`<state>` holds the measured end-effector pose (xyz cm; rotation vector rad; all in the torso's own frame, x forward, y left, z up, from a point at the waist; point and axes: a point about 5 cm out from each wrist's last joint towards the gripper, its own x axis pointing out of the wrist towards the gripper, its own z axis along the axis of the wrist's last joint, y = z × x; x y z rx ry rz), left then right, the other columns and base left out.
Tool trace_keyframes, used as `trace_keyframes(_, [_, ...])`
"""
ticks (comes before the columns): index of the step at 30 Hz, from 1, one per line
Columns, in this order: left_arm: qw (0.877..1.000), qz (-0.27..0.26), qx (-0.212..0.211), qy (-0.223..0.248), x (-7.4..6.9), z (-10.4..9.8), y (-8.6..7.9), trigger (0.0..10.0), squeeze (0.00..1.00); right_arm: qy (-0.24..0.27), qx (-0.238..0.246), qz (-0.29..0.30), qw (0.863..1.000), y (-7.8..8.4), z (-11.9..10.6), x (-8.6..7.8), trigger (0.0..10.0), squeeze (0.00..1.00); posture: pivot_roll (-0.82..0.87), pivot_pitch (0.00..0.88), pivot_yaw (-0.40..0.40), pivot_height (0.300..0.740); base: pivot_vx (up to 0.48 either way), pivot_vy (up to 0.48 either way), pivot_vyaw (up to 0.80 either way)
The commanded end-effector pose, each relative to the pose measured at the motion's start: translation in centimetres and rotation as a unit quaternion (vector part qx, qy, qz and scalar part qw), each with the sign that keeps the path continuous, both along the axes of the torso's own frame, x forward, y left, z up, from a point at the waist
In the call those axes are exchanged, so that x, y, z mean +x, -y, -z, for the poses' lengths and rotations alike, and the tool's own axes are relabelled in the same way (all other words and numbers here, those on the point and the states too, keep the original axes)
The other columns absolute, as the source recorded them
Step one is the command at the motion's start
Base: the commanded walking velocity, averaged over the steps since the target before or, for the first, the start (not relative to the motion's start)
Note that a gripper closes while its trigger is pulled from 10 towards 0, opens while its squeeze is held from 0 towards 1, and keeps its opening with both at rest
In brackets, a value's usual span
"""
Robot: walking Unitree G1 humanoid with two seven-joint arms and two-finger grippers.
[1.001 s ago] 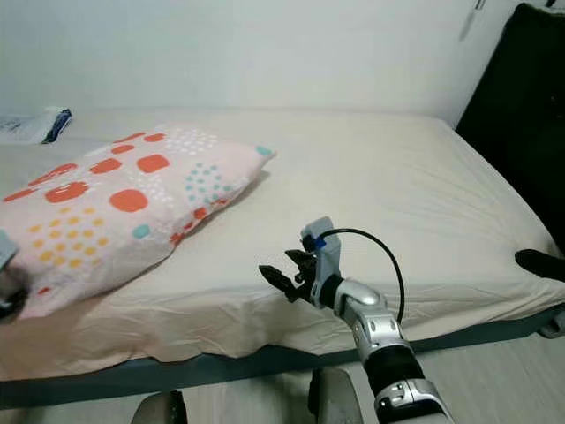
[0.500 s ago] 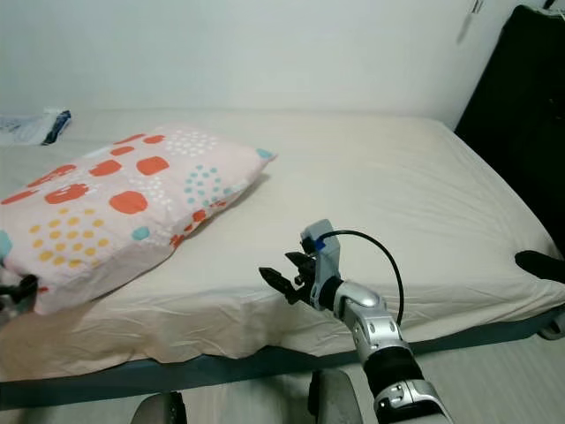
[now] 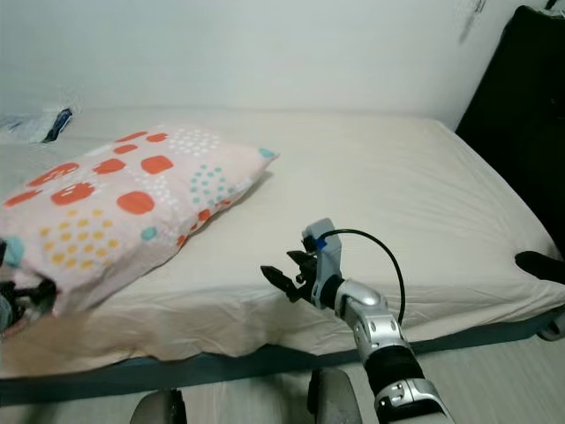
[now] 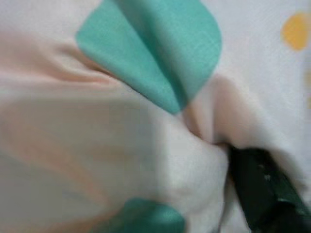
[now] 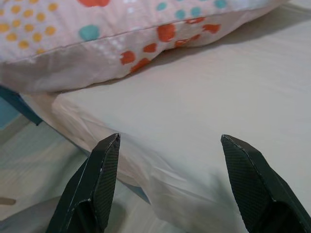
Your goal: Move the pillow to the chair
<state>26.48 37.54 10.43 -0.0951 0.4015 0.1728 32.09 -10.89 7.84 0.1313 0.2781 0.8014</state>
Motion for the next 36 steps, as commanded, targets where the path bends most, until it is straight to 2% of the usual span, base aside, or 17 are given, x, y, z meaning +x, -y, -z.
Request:
trace_keyframes(1, [1.0, 0.01, -0.021, 0.011, 0.2, 0.3, 1.0, 0.0, 0.0, 0.001, -0.005, 0.004, 1.0, 0.2, 0.1, 0.0, 10.0, 0.0, 0.01, 0.0, -0.124, 0.563, 0.0, 0.0, 0.0])
trace_keyframes(6, [0.999, 0.03, -0.024, 0.011, 0.5, 0.6, 2.3, 0.0, 0.0, 0.002, -0.004, 0.003, 1.0, 0.1, 0.1, 0.0, 10.0, 0.0, 0.01, 0.0, -0.127, 0.563, 0.0, 0.0, 0.0])
trace_keyframes(10, [0.999, 0.034, -0.011, 0.007, 0.6, 0.6, 2.4, 0.0, 0.0, 0.002, -0.004, 0.003, 1.0, 0.1, 0.1, 0.1, 10.0, 0.0, 0.01, 0.0, -0.128, 0.563, 0.0, 0.0, 0.0])
trace_keyframes(11, [0.999, 0.035, -0.003, 0.002, 0.6, 0.6, 2.4, 10.0, 1.0, 0.003, -0.004, 0.003, 1.0, 0.1, 0.0, 0.1, 10.0, 0.0, 0.01, 0.0, -0.127, 0.563, 0.0, 0.0, 0.0])
trace_keyframes(13, [0.999, 0.035, 0.012, -0.008, 0.5, 0.5, 2.2, 10.0, 1.0, 0.004, -0.004, 0.002, 1.0, 0.1, 0.0, 0.1, 10.0, 0.0, 0.01, 0.0, -0.128, 0.563, 0.0, 0.0, 0.0])
trace_keyframes(14, [0.999, 0.031, 0.036, -0.02, 0.3, 0.4, 1.7, 10.0, 1.0, 0.004, -0.004, 0.002, 1.0, 0.1, 0.0, 0.1, 10.0, 0.0, 0.01, 0.0, -0.128, 0.563, 0.0, 0.0, 0.0])
trace_keyframes(17, [0.998, 0.028, 0.053, -0.028, 0.1, 0.3, 1.4, 10.0, 1.0, 0.004, -0.004, 0.002, 1.0, 0.1, 0.0, 0.1, 10.0, 0.0, 0.01, 0.0, -0.129, 0.563, 0.0, 0.0, 0.0])
trace_keyframes(20, [0.994, 0.012, 0.098, -0.051, -0.8, -0.3, -0.1, 10.0, 1.0, 0.004, -0.005, 0.001, 1.0, 0.1, 0.0, 0.1, 10.0, 0.0, 0.02, 0.0, -0.13, 0.563, 0.0, 0.0, 0.0])
trace_keyframes(23, [0.993, -0.011, 0.106, -0.059, -1.7, -0.7, -1.6, 10.0, 1.0, 0.004, -0.005, 0.001, 1.0, 0.1, 0.1, 0.0, 10.0, 0.0, 0.02, 0.0, -0.131, 0.563, 0.0, 0.0, 0.0])
trace_keyframes(28, [0.992, -0.015, 0.104, -0.064, -2.6, -0.7, -2.6, 10.0, 1.0, 0.004, -0.004, -0.001, 1.0, 0.0, 0.0, 0.1, 10.0, 0.0, 0.02, 0.0, -0.13, 0.563, 0.0, 0.0, 0.0])
trace_keyframes(29, [0.994, 0.023, 0.08, -0.076, -4.0, -0.1, -2.8, 10.0, 0.0, 0.005, -0.003, -0.002, 1.0, -0.1, 0.0, 0.1, 10.0, 0.0, 0.03, 0.0, -0.132, 0.563, 0.0, 0.0, 0.0])
trace_keyframes(32, [0.992, 0.067, 0.066, -0.088, -5.0, 0.5, -2.5, 10.0, 0.0, 0.004, -0.004, -0.004, 1.0, -0.2, 0.1, 0.0, 10.0, 0.0, 0.03, 0.0, -0.135, 0.563, 0.0, 0.0, 0.0])
trace_keyframes(33, [0.993, 0.092, 0.023, -0.068, -5.1, 0.8, -1.6, 10.0, 0.0, 0.004, -0.004, -0.004, 1.0, -0.2, 0.1, 0.0, 10.0, 0.0, 0.03, 0.0, -0.135, 0.563, 0.0, 0.0, 0.0])
trace_keyframes(34, [0.993, 0.092, 0.023, -0.068, -5.1, 0.8, -1.6, 10.0, 0.0, 0.004, -0.004, -0.004, 1.0, -0.2, 0.1, 0.0, 10.0, 0.0, 0.03, 0.0, -0.135, 0.563, 0.0, 0.0, 0.0])
trace_keyframes(35, [0.993, 0.106, -0.007, -0.051, -5.2, 0.9, -1.0, 10.0, 0.0, 0.004, -0.004, -0.004, 1.0, -0.2, 0.1, 0.0, 10.0, 0.0, 0.03, 0.0, -0.135, 0.563, 0.0, 0.0, 0.0])
trace_keyframes(36, [0.987, 0.149, -0.059, -0.03, -5.4, 1.5, 1.1, 10.0, 0.0, 0.003, -0.006, -0.005, 1.0, -0.2, 0.2, -0.1, 10.0, 0.0, 0.03, 0.0, -0.133, 0.563, 0.0, 0.0, 0.0])
